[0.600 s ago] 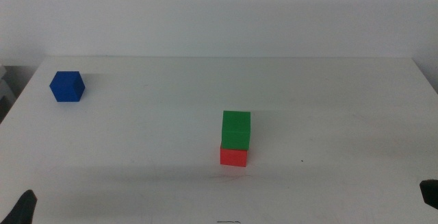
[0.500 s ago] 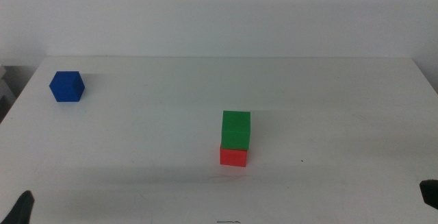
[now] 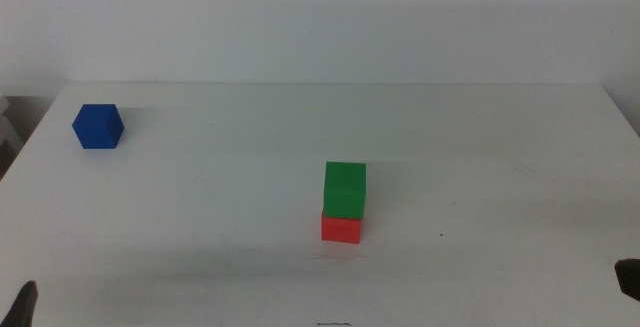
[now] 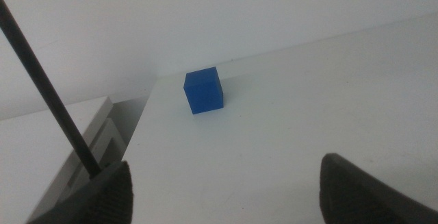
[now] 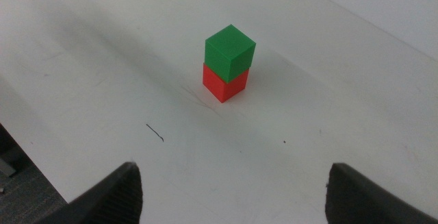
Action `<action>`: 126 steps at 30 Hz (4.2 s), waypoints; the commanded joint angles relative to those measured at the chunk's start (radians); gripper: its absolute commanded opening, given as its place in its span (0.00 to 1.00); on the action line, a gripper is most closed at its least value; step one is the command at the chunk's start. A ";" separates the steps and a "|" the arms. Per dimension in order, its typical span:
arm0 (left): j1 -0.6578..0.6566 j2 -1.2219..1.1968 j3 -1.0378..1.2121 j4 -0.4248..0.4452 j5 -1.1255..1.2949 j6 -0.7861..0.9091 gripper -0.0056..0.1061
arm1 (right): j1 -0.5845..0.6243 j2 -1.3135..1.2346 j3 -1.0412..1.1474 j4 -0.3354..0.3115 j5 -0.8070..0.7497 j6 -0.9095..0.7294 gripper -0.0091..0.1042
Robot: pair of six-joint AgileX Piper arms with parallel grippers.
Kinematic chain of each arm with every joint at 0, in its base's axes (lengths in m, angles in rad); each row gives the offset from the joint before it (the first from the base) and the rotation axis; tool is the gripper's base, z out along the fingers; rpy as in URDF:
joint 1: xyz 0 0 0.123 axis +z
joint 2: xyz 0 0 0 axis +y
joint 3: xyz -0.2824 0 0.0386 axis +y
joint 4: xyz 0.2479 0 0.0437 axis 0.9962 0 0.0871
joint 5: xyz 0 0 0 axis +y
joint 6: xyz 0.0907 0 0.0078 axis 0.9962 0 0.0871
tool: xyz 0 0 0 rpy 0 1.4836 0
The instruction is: Stack red cubes first, then green, then blue cubes in a specific spot.
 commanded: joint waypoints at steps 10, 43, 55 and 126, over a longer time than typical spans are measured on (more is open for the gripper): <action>0.002 0.164 -0.147 -0.019 0.086 -0.005 0.89 | -0.007 0.003 -0.023 -0.018 -0.073 -0.012 0.86; 0.003 1.406 -1.376 0.000 0.773 -0.082 0.89 | -0.007 0.003 -0.023 -0.023 -0.074 -0.012 0.86; 0.153 1.860 -1.926 -0.258 1.023 0.156 0.89 | -0.007 0.003 -0.023 -0.023 -0.074 -0.012 0.86; -0.553 1.674 -1.646 -0.082 0.900 -0.551 0.04 | -0.007 0.003 -0.023 -0.023 -0.074 -0.012 0.86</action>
